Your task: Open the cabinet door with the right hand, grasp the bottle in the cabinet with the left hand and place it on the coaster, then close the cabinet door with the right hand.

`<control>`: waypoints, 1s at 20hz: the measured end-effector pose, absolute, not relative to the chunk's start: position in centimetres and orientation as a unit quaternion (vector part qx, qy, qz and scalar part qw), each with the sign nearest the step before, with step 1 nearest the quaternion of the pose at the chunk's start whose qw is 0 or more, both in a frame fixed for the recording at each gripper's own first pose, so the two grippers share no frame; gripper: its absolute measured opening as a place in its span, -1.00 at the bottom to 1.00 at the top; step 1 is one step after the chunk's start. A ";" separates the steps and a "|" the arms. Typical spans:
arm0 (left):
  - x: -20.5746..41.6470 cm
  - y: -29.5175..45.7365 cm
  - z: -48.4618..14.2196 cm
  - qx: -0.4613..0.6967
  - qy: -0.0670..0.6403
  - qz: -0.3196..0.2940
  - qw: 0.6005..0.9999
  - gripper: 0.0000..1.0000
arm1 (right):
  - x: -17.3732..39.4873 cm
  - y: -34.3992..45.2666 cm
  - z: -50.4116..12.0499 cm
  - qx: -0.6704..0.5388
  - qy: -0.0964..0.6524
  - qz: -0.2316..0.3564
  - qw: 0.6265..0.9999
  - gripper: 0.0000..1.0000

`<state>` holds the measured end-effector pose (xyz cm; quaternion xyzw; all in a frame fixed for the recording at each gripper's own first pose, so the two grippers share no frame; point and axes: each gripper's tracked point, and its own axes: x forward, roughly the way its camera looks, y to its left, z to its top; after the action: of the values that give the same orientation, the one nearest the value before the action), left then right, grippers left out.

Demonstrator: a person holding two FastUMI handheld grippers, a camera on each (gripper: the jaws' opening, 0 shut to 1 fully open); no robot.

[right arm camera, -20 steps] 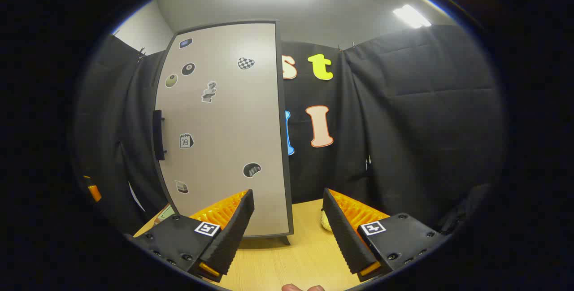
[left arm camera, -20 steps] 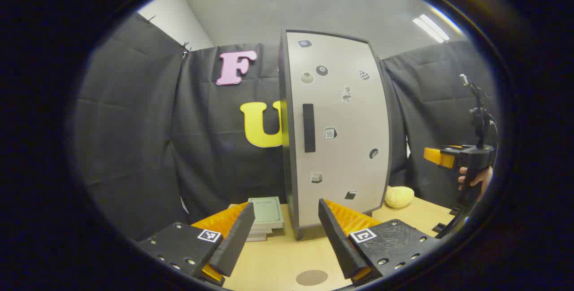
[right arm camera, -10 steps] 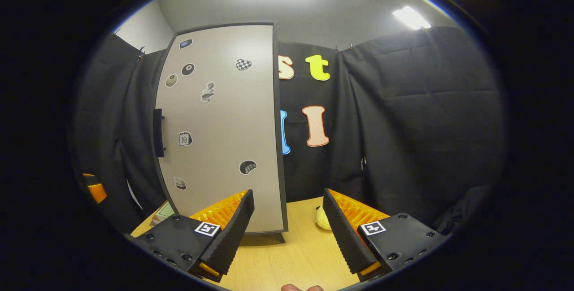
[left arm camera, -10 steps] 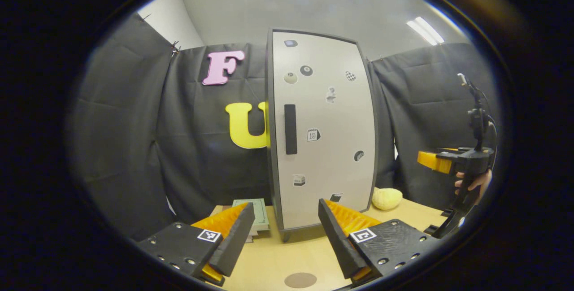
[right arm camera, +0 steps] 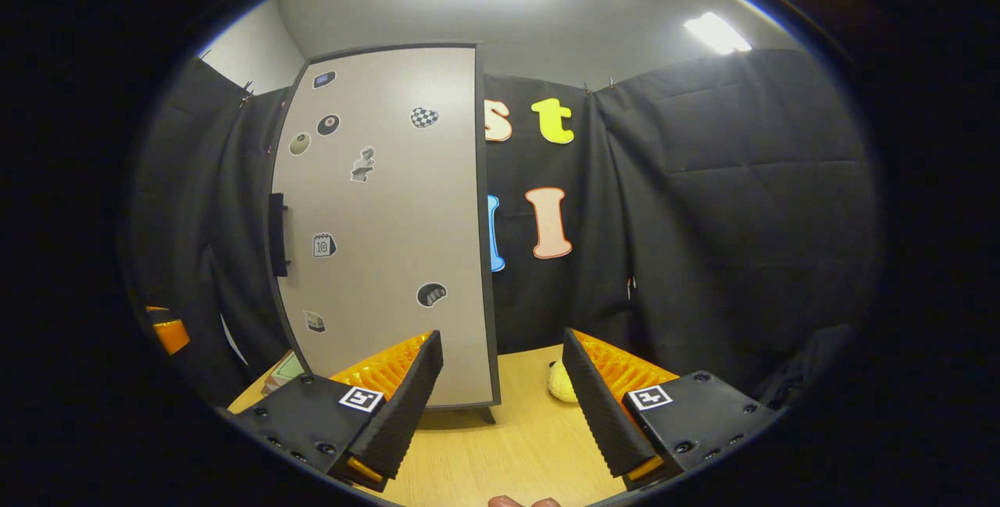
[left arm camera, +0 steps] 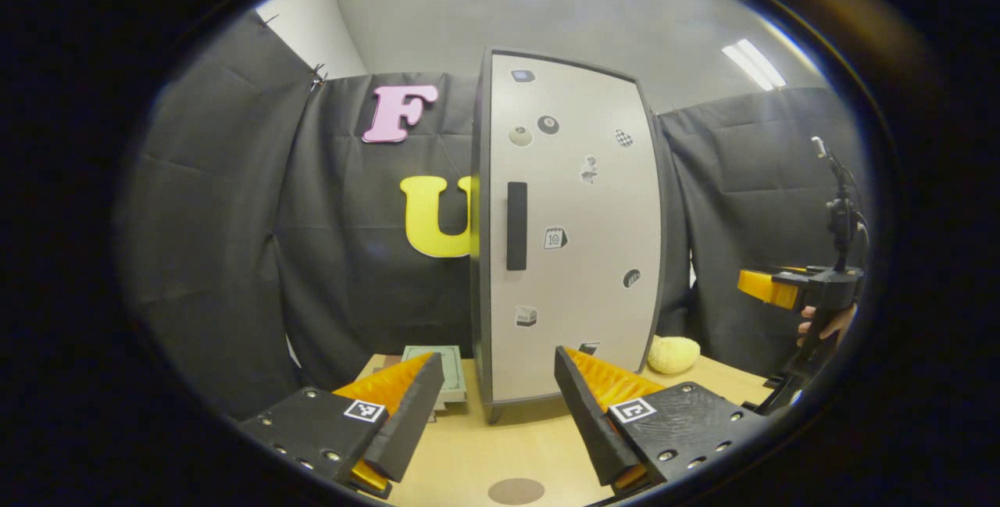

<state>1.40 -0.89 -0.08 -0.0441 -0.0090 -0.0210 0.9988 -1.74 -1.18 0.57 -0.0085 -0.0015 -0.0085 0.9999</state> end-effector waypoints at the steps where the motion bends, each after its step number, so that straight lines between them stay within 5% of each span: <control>1: 1.3 -0.6 -0.5 -0.045 -0.006 -0.017 0.999 0.73 | -1.6 -0.9 0.6 -0.009 -0.001 -0.006 1.000 0.96; 20: -3.1 4.8 -7.2 -0.088 0.036 0.073 0.993 0.72 | 5.6 16.0 11.8 -0.020 -0.029 0.149 0.988 0.95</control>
<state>-3.11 4.77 -7.17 -0.0885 0.0356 0.0726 0.9928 5.65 16.02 11.77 -0.0204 -0.0289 0.1487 0.9883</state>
